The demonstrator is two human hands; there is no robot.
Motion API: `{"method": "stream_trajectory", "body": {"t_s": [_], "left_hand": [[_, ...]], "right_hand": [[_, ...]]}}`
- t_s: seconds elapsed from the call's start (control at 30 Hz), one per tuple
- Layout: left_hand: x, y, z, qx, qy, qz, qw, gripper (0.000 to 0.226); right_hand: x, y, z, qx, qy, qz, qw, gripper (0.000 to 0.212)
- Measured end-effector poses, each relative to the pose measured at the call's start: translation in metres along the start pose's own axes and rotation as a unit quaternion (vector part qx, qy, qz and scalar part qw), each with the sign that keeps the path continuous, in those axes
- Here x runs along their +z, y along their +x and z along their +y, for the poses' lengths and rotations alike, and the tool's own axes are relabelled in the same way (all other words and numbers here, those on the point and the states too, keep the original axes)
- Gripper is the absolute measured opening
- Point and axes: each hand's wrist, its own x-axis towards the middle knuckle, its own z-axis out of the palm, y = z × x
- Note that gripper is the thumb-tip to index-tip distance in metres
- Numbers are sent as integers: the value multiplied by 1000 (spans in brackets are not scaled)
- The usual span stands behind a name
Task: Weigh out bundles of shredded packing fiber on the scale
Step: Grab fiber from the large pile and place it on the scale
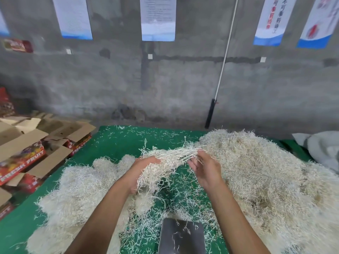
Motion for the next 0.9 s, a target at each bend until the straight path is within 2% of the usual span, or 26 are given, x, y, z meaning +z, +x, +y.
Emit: {"method": "stream_trajectory", "body": {"t_s": [0.13, 0.23, 0.43, 0.57, 0.67, 0.73, 0.8, 0.83, 0.9], "left_hand": [[13, -5, 11, -30, -49, -11, 998, 90], [13, 0, 14, -14, -35, -22, 999, 90], [20, 6, 27, -12, -19, -40, 999, 107], [21, 4, 15, -14, -11, -22, 1000, 99], [3, 1, 4, -15, -75, 0, 997, 70], [-10, 8, -1, -24, -110, 16, 994, 75], [-17, 18, -4, -32, -163, 23, 986, 94], [-16, 21, -1, -31, -188, 20, 982, 98], [-15, 26, 5, -20, -220, 20, 975, 87]], "right_hand": [[11, 0, -10, 55, 40, -13, 998, 40], [18, 4, -28, 59, -10, -7, 998, 43], [30, 27, -54, 36, -62, 43, 997, 29], [24, 46, -60, 35, -55, 97, 993, 23], [3, 56, -74, 15, 27, 146, 989, 12], [-5, 58, -77, -14, 25, 119, 992, 17], [-4, 53, -65, -54, -114, 36, 991, 26], [-1, 48, -55, -78, -209, -16, 975, 31], [5, 32, -34, -99, -398, -129, 903, 45]]}}
